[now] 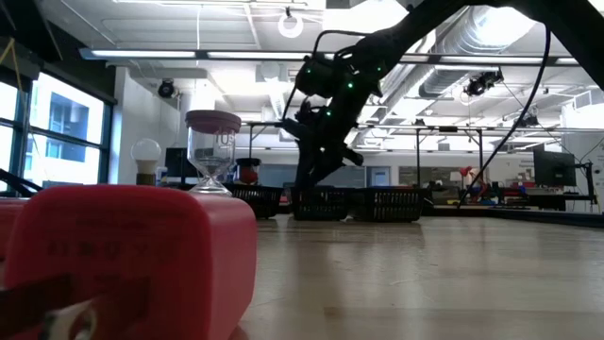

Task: Pick & Place Office items
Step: Put the blue digital timer into the middle black bin, then put the right purple digital timer into the middle black bin

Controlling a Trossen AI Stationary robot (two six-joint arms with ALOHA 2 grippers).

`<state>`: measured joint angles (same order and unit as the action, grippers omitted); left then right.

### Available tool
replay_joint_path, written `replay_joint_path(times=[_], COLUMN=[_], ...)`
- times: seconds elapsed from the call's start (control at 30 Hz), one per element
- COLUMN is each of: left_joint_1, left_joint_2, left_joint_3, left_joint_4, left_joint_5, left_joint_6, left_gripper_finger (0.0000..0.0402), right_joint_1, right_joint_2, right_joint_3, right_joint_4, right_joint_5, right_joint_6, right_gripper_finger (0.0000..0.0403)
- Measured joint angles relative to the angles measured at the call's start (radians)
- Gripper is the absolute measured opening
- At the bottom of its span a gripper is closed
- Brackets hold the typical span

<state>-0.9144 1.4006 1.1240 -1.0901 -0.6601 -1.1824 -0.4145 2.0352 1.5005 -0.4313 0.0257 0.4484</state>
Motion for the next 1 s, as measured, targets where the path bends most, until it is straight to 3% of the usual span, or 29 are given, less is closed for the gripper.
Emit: replay_joint_path(times=[0.37, 0.5, 0.8, 1.0], left_joint_1=[-0.002, -0.002, 0.005, 0.015], left_joint_2=[0.0, 0.0, 0.0, 0.0], left_joint_3=[0.0, 0.0, 0.0, 0.0], left_joint_4=[0.003, 0.003, 0.003, 0.008], left_joint_5=[-0.002, -0.004, -0.005, -0.008], left_joint_6=[0.035, 0.058, 0.093, 0.085], left_gripper_finger=[0.0321, 0.0321, 0.0321, 0.0321], right_joint_1=[0.01, 0.03, 0.227, 0.374], right_joint_2=[-0.093, -0.166, -0.379, -0.473], right_joint_3=[0.0, 0.0, 0.0, 0.0], right_joint_4=[0.013, -0.008, -0.048, -0.197], right_joint_5=[0.178, 0.174, 0.159, 0.158], right_joint_6=[-0.034, -0.061, -0.111, 0.014], right_gripper_finger=[0.013, 0.013, 0.013, 0.013])
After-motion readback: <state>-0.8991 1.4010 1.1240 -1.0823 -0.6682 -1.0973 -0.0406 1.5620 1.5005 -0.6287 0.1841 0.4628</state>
